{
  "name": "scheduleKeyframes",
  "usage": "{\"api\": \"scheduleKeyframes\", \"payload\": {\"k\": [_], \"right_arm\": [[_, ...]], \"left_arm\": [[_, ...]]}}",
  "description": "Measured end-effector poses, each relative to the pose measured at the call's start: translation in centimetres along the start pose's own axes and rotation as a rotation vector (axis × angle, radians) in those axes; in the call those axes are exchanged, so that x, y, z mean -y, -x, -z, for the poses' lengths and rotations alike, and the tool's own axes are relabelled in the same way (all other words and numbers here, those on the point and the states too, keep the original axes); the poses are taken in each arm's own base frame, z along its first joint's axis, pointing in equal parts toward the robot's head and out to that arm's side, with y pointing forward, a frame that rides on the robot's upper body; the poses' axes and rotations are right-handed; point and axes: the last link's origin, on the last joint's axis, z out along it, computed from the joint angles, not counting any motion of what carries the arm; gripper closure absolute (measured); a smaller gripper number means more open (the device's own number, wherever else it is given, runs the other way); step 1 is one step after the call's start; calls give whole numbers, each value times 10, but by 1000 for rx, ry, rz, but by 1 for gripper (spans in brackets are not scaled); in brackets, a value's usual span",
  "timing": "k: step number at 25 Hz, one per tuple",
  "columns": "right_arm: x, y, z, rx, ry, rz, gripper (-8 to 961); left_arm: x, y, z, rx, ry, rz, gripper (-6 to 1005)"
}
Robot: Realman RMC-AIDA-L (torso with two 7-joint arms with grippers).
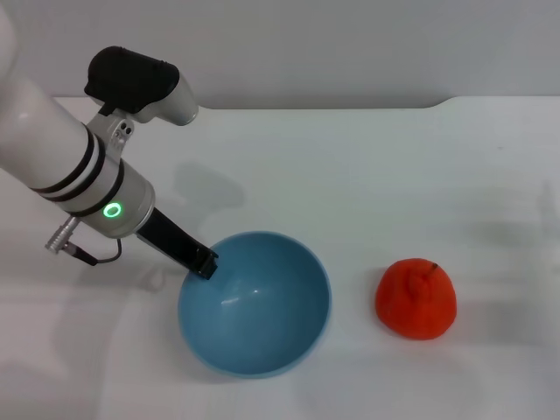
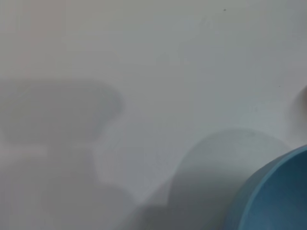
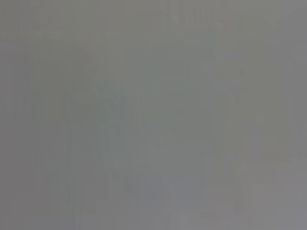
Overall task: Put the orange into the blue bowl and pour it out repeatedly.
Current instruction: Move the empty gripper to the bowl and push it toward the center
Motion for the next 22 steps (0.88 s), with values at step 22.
{"api": "scheduleKeyframes", "payload": {"k": [22], "right_arm": [[-60, 126, -88, -892, 690, -179, 438]], "left_arm": [[1, -2, 3, -18, -2, 7, 1000]]}}
